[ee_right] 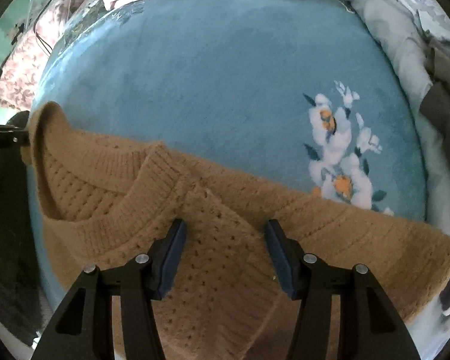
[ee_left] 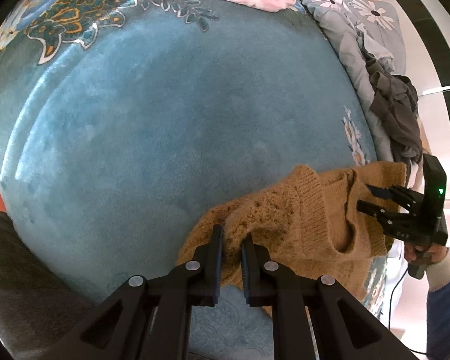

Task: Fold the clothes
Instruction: 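Hold the sweater with both grippers and stretch it flat across the bedspread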

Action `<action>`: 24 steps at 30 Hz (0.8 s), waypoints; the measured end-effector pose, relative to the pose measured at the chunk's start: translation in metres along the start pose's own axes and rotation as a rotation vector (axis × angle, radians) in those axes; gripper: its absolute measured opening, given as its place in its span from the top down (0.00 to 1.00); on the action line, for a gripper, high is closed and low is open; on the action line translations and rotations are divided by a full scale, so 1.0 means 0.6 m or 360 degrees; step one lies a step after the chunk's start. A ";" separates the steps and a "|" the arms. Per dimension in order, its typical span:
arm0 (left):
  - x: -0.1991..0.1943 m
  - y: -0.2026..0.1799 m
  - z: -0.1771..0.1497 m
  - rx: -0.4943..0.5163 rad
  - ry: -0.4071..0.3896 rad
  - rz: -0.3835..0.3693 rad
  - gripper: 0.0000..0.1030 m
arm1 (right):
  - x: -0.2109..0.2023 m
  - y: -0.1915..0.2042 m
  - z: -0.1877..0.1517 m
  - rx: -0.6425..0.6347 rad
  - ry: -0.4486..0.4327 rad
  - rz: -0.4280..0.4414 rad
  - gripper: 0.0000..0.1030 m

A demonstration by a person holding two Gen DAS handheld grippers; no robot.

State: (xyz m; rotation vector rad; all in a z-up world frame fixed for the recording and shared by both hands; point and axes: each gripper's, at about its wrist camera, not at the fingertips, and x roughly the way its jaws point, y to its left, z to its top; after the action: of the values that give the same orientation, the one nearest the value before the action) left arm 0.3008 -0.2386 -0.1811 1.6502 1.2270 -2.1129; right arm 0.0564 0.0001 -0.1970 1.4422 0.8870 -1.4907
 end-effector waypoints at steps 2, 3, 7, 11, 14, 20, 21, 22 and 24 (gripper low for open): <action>0.001 0.002 0.000 0.0002 0.0005 -0.0004 0.88 | -0.007 0.004 -0.010 -0.0006 0.0032 -0.0002 0.66; 0.001 0.002 0.000 0.0003 0.0007 -0.0008 0.88 | -0.011 0.010 -0.016 -0.0033 0.0044 -0.0014 0.70; 0.002 0.006 0.001 -0.0001 0.0019 -0.0027 0.88 | -0.026 0.039 -0.039 -0.0157 0.0087 0.0030 0.85; 0.001 0.007 0.003 0.0010 0.0030 -0.0030 0.87 | -0.020 0.038 -0.035 -0.0142 0.0107 -0.0008 0.85; 0.000 0.004 0.002 0.0037 0.0039 -0.0016 0.87 | -0.012 0.026 -0.015 -0.0088 0.0115 -0.0013 0.77; 0.002 -0.007 0.000 0.0087 0.0066 0.0008 0.85 | 0.002 0.024 0.005 -0.0054 0.0164 -0.0057 0.63; 0.005 -0.008 0.000 0.0092 0.0080 0.0011 0.84 | -0.001 0.028 0.002 -0.0049 0.0155 -0.0070 0.63; 0.007 -0.009 -0.001 0.0098 0.0095 0.0014 0.83 | -0.004 0.032 0.000 -0.0044 0.0146 -0.0082 0.66; 0.011 -0.014 -0.004 0.0122 0.0117 0.0024 0.80 | -0.010 0.041 -0.005 -0.0036 0.0127 -0.0087 0.79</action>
State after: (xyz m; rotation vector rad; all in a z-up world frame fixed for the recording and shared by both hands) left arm 0.2952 -0.2291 -0.1832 1.7781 1.1636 -2.1338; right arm 0.0803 -0.0060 -0.1894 1.4802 0.9959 -1.4669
